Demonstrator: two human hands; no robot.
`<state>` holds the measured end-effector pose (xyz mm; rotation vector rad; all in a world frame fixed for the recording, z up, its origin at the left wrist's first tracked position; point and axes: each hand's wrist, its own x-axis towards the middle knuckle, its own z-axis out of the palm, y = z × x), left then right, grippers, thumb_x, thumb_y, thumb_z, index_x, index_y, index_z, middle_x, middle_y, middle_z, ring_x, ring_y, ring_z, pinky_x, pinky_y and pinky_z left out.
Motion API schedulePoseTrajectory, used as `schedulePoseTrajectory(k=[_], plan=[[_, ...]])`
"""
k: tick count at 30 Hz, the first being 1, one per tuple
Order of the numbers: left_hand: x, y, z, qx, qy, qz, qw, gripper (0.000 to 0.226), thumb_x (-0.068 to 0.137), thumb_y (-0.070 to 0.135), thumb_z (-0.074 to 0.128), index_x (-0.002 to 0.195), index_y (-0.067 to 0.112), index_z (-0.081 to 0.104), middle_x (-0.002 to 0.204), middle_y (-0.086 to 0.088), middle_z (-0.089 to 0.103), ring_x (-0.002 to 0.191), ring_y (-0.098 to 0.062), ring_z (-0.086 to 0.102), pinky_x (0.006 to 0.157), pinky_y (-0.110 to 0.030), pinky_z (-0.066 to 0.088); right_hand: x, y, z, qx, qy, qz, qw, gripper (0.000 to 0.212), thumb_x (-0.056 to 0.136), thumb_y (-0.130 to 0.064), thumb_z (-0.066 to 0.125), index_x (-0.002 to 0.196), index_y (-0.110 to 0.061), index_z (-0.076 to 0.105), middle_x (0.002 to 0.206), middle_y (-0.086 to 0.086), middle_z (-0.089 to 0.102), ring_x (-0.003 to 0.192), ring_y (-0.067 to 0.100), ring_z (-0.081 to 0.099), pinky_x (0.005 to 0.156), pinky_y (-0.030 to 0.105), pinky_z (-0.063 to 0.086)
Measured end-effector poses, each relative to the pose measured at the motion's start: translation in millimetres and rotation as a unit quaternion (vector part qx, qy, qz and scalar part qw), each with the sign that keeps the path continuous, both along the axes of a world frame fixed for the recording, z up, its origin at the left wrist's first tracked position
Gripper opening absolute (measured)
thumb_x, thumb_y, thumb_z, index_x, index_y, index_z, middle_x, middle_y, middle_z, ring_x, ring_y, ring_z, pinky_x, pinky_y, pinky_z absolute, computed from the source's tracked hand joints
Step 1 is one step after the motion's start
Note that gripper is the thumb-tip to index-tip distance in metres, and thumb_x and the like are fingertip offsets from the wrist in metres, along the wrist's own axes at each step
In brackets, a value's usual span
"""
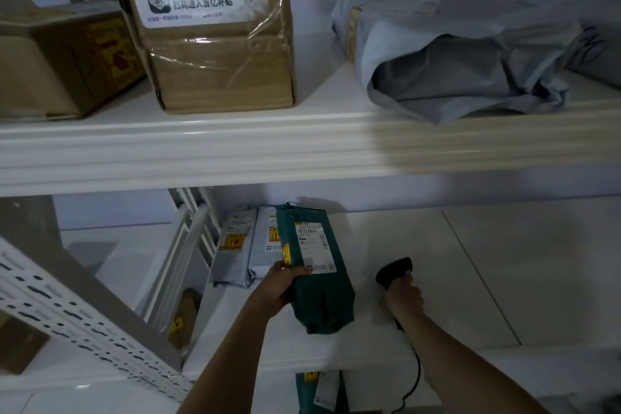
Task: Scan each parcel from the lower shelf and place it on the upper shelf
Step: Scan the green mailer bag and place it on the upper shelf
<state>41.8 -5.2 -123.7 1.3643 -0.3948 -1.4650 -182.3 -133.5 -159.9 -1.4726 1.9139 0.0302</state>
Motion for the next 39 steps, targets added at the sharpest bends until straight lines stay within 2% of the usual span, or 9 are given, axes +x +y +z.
schedulePoseTrajectory(k=[2,5,8,10,13,22,27,30,39], plan=[[-1,2,0,0.005,-0.002,0.008,1.000,0.079,0.067,0.014,0.086,0.136,0.009,0.048,0.128,-0.016,0.065,0.119,-0.038,0.061,0.098,-0.057,0.051,-4,1,-4,-0.020,-0.007,0.001,1.000,0.057,0.107,-0.029,0.029,0.157,-0.008,0.011,0.153,0.021,0.035,0.135,0.037,0.042,0.113,0.046,0.036],[0,4,-3,0.012,0.000,0.028,1.000,0.089,0.061,0.015,0.090,0.137,0.008,0.044,0.130,-0.017,0.063,0.118,-0.039,0.062,0.096,-0.058,0.052,-11,-2,-4,-0.025,-0.037,0.019,0.999,0.063,0.105,-0.026,0.038,0.156,-0.005,0.008,0.151,0.020,0.040,0.133,0.036,0.046,0.107,0.041,0.041],[0,6,-1,0.015,-0.003,0.037,0.999,0.091,0.060,0.015,0.090,0.137,0.011,0.042,0.130,-0.017,0.063,0.117,-0.039,0.062,0.095,-0.058,0.053,-12,-5,5,-0.010,-0.085,0.044,0.995,0.063,0.096,-0.024,0.057,0.148,-0.002,0.031,0.135,0.019,0.055,0.114,0.032,0.059,0.077,0.030,0.050],[-2,6,2,0.015,-0.008,0.035,0.999,0.087,0.063,0.015,0.088,0.137,0.012,0.043,0.129,-0.015,0.062,0.117,-0.038,0.061,0.096,-0.056,0.053,-11,-4,16,-0.008,-0.133,0.038,0.990,0.047,0.092,-0.024,0.060,0.132,-0.002,0.048,0.110,0.016,0.063,0.086,0.026,0.061,0.056,0.024,0.042],[-6,6,6,0.015,-0.023,0.040,0.999,0.080,0.066,0.014,0.084,0.135,0.015,0.044,0.127,-0.014,0.063,0.116,-0.036,0.060,0.097,-0.054,0.053,-8,-1,40,-0.021,-0.224,0.004,0.974,0.021,0.091,-0.019,0.059,0.106,-0.004,0.059,0.081,0.012,0.061,0.064,0.024,0.056,0.058,0.026,0.044],[-18,-7,12,-0.013,-0.030,0.053,0.998,0.066,0.078,0.002,0.073,0.134,0.017,0.041,0.126,-0.013,0.060,0.115,-0.036,0.058,0.100,-0.056,0.049,15,13,124,-0.062,-0.381,0.036,0.922,0.015,0.085,-0.014,0.068,0.083,0.001,0.069,0.072,0.025,0.069,0.050,0.025,0.057,0.055,0.033,0.049],[-25,-13,19,-0.043,-0.023,0.074,0.996,0.066,0.072,0.000,0.075,0.128,0.018,0.045,0.123,-0.015,0.063,0.113,-0.038,0.061,0.095,-0.055,0.053,26,28,145,-0.062,-0.365,0.096,0.924,0.018,0.085,-0.020,0.066,0.069,-0.010,0.063,0.050,0.007,0.060,0.047,0.023,0.056,0.056,0.032,0.048],[-29,-12,21,-0.051,-0.013,0.083,0.995,0.074,0.063,0.002,0.076,0.128,0.018,0.044,0.123,-0.016,0.064,0.113,-0.038,0.061,0.092,-0.051,0.055,31,34,147,-0.073,-0.356,0.103,0.926,0.019,0.085,-0.021,0.063,0.069,-0.012,0.062,0.050,0.007,0.060,0.046,0.023,0.057,0.056,0.032,0.048],[-42,-11,29,-0.040,-0.033,0.089,0.995,0.050,0.078,-0.010,0.067,0.115,0.018,0.047,0.120,-0.016,0.063,0.108,-0.033,0.062,0.087,-0.044,0.056,41,42,143,-0.072,-0.352,0.106,0.927,0.021,0.087,-0.023,0.062,0.074,-0.007,0.064,0.056,0.012,0.062,0.049,0.023,0.057,0.057,0.033,0.049]])
